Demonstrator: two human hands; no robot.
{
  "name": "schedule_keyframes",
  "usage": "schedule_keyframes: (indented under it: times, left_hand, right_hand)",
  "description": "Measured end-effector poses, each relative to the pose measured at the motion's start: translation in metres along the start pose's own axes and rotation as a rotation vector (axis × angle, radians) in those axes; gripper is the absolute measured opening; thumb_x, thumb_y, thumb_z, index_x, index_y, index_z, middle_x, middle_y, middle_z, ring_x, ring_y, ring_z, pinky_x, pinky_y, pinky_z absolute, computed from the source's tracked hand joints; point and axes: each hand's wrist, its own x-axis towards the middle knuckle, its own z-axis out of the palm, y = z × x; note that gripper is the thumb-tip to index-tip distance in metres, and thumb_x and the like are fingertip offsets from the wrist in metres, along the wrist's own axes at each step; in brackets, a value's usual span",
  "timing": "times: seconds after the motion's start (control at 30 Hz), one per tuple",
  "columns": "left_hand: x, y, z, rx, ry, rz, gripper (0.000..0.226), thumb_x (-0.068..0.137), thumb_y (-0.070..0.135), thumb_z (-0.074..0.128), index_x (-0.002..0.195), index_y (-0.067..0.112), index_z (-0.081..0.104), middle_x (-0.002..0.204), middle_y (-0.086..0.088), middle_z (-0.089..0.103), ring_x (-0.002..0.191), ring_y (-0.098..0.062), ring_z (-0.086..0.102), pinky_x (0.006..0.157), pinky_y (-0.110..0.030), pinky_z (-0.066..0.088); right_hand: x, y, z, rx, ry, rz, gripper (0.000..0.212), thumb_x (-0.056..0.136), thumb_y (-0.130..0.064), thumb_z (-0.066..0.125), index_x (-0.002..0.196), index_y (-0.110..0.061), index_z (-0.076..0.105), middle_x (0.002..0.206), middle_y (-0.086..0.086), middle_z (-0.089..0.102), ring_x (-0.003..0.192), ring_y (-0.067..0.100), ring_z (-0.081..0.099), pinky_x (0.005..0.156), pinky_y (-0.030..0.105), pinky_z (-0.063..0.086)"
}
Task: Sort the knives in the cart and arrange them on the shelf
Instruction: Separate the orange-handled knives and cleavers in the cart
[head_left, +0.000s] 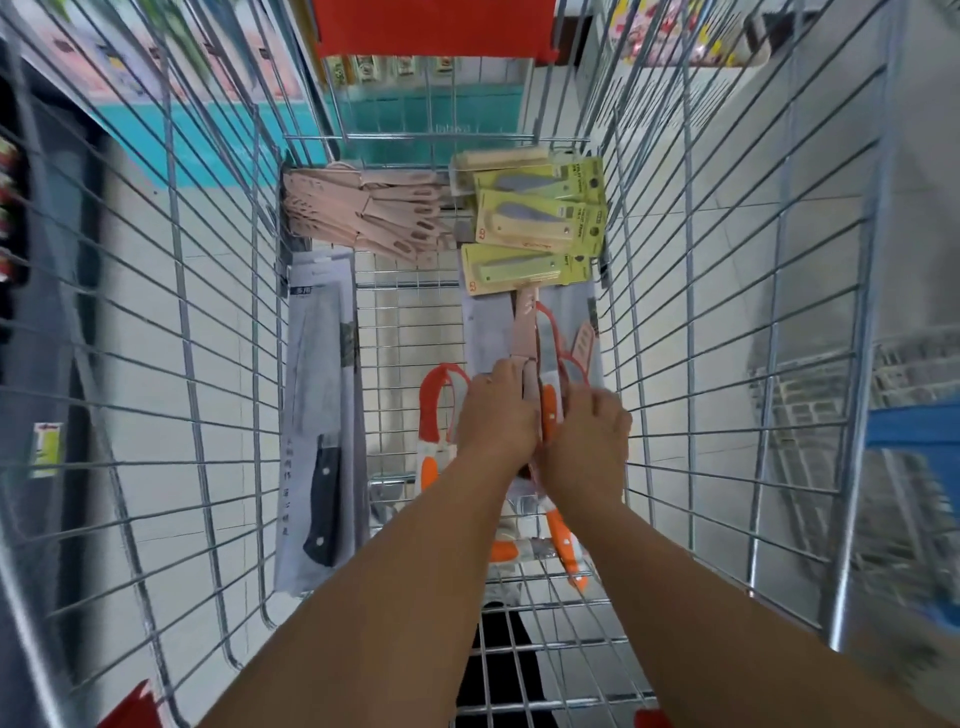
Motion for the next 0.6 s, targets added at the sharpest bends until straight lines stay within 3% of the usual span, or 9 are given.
schedule_keyframes:
  times: [0.07, 0.27, 0.37, 0.5, 0.57, 0.6]
  left_hand:
    - [0.002, 0.002, 0.004, 0.060, -0.008, -0.042, 0.032, 0.098, 0.041, 0.042, 0.121, 0.019, 0.044, 0.108, -0.008, 0.051, 0.097, -0.027, 0.055, 0.077, -0.037, 0.045]
    - [0.003, 0.003, -0.002, 0.146, -0.062, -0.086, 0.038, 0.088, 0.020, 0.057, 0.121, 0.012, 0.040, 0.118, -0.015, 0.048, 0.104, -0.037, 0.055, 0.082, -0.045, 0.048]
    - [0.000, -0.001, -0.012, 0.142, -0.068, -0.132, 0.027, 0.089, 0.019, 0.056, 0.112, 0.013, 0.041, 0.105, -0.011, 0.053, 0.092, -0.032, 0.057, 0.071, -0.040, 0.048]
    - [-0.006, -0.004, -0.018, 0.039, -0.113, -0.274, 0.017, 0.087, 0.014, 0.057, 0.101, 0.011, 0.048, 0.087, -0.005, 0.055, 0.078, -0.023, 0.055, 0.060, -0.031, 0.041]
    - [-0.009, -0.005, -0.021, 0.024, -0.141, -0.298, 0.007, 0.089, 0.012, 0.055, 0.084, 0.008, 0.052, 0.075, -0.004, 0.054, 0.069, -0.019, 0.054, 0.055, -0.027, 0.039]
    - [-0.009, -0.006, -0.022, 0.010, -0.154, -0.308, 0.015, 0.090, 0.012, 0.053, 0.075, 0.008, 0.050, 0.072, -0.003, 0.052, 0.065, -0.017, 0.052, 0.054, -0.025, 0.038]
  right_hand:
    - [0.003, 0.001, -0.006, 0.138, -0.034, 0.183, 0.052, 0.084, -0.030, 0.064, 0.128, -0.009, 0.044, 0.130, 0.013, 0.041, 0.121, 0.030, 0.036, 0.102, 0.038, 0.035]
    - [0.002, -0.007, 0.009, 0.232, -0.076, 0.115, 0.024, 0.088, -0.034, 0.052, 0.109, -0.023, 0.054, 0.105, 0.001, 0.061, 0.095, 0.025, 0.058, 0.080, 0.043, 0.053]
    - [-0.002, -0.008, 0.009, 0.198, -0.143, 0.082, 0.019, 0.092, -0.033, 0.049, 0.103, -0.020, 0.057, 0.098, 0.001, 0.062, 0.087, 0.023, 0.060, 0.075, 0.037, 0.053]
    - [-0.009, -0.007, 0.004, 0.151, -0.255, 0.038, 0.025, 0.099, -0.024, 0.037, 0.083, -0.014, 0.053, 0.081, 0.002, 0.054, 0.074, 0.020, 0.050, 0.063, 0.028, 0.034]
    - [-0.012, -0.007, 0.004, 0.153, -0.264, 0.038, 0.034, 0.101, -0.027, 0.032, 0.077, -0.014, 0.054, 0.076, 0.004, 0.054, 0.073, 0.022, 0.051, 0.062, 0.030, 0.036]
    - [-0.012, -0.008, 0.003, 0.172, -0.236, 0.049, 0.038, 0.101, -0.026, 0.032, 0.074, -0.013, 0.056, 0.076, 0.007, 0.057, 0.073, 0.024, 0.054, 0.062, 0.032, 0.042]
